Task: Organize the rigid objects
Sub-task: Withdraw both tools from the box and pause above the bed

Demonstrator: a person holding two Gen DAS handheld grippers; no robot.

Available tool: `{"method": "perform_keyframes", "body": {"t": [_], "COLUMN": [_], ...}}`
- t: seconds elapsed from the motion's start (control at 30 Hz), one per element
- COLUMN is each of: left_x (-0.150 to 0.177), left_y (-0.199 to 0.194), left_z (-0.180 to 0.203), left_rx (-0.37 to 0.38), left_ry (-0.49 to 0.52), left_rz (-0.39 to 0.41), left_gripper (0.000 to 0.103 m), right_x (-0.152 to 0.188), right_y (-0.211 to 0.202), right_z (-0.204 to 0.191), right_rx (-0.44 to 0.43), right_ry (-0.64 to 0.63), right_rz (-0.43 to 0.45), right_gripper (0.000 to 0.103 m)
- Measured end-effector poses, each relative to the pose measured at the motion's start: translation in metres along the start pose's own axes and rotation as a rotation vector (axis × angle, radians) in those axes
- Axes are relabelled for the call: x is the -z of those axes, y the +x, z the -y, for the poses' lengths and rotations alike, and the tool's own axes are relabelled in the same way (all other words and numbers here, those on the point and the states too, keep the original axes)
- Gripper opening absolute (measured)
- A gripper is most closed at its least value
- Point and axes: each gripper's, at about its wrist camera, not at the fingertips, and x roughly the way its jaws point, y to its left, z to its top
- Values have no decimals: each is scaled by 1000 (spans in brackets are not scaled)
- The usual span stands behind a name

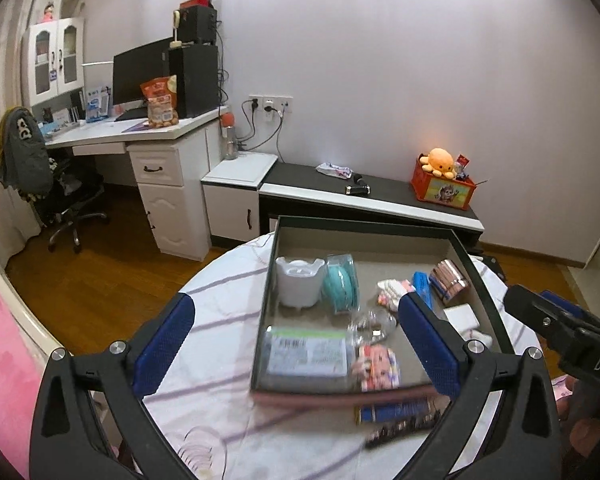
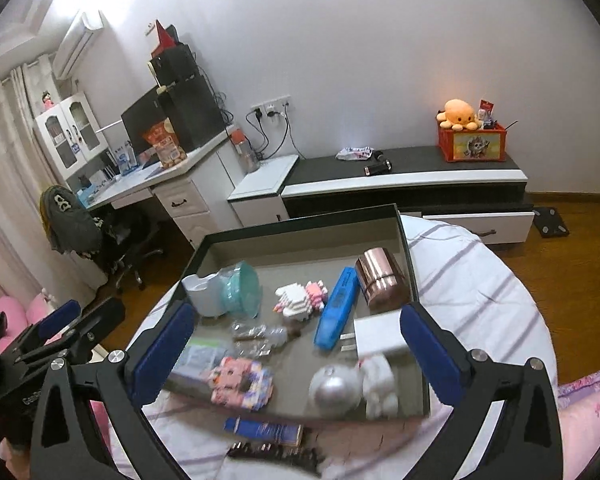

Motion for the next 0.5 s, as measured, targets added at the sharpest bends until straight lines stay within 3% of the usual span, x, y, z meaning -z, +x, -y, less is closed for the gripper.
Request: {"method": "perform_keyframes", "body": {"t": [0.5], "left_x": [48], "left_y": [-79], "left_z": [-10], "left_rx": [-10], "left_ry": [-21], "left_rz": [9], "left_gripper": [103], "right_x": [42], "right_y": [-87], "right_z": [-30], "right_rx": [10], "right_ry": [-69], "right_rz": [81], "right_gripper": [103]}}
